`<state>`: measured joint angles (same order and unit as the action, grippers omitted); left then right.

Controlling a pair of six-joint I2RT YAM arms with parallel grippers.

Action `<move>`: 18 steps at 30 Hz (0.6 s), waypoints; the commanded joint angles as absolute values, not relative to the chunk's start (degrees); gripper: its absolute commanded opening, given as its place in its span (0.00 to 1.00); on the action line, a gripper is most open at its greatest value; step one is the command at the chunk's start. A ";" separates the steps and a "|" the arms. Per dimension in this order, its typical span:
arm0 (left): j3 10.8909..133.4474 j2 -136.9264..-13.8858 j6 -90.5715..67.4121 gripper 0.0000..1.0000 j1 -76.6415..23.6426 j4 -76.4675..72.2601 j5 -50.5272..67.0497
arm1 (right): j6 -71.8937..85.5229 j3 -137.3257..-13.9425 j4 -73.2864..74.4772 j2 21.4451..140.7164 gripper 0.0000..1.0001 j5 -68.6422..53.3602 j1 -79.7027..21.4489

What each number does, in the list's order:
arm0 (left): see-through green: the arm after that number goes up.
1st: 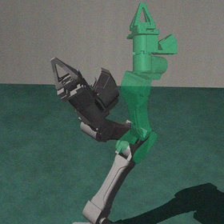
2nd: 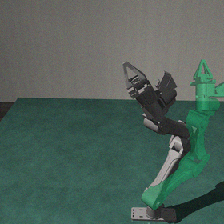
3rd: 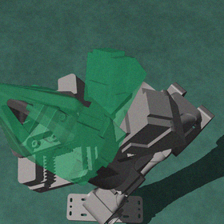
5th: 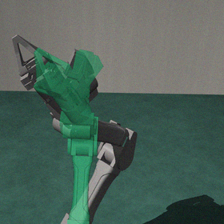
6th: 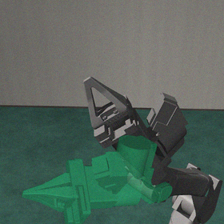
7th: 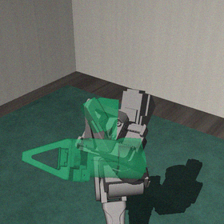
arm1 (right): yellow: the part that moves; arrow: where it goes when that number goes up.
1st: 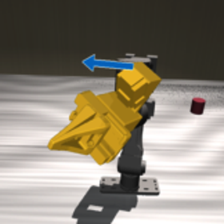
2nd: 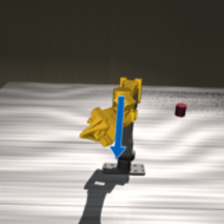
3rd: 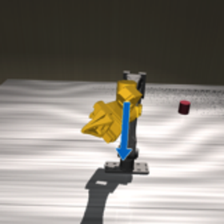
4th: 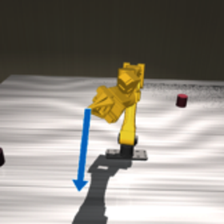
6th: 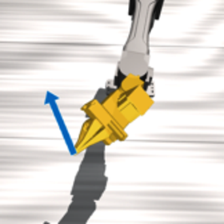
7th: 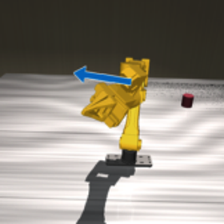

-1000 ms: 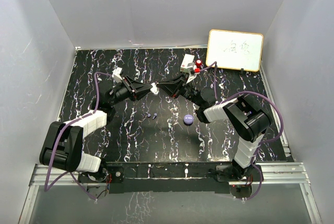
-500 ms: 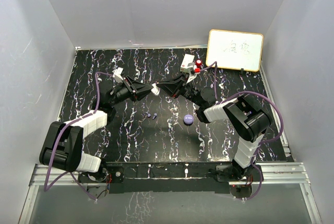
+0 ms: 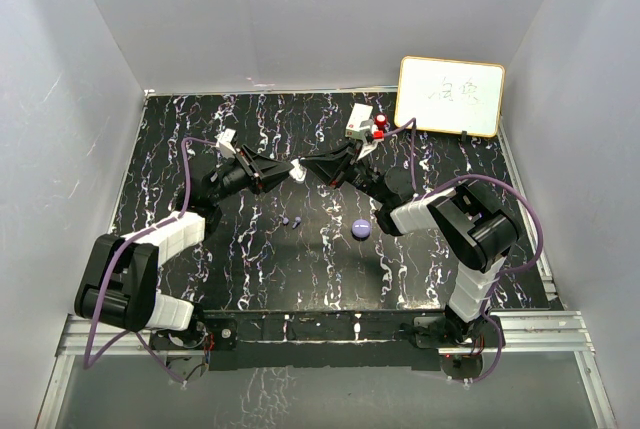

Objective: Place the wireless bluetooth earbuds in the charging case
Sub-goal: Place the earbud in the charging case.

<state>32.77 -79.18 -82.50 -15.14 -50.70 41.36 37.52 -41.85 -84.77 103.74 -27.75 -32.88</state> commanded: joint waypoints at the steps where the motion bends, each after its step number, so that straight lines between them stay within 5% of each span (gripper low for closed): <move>1: 33.88 -76.47 -82.18 0.00 -15.35 -51.82 41.95 | 36.12 -41.54 -104.00 102.24 0.00 -27.19 -33.00; 18: 33.79 -76.79 -82.75 0.00 -15.32 -52.68 41.12 | 35.77 -40.61 -104.09 101.33 0.00 -27.52 -33.00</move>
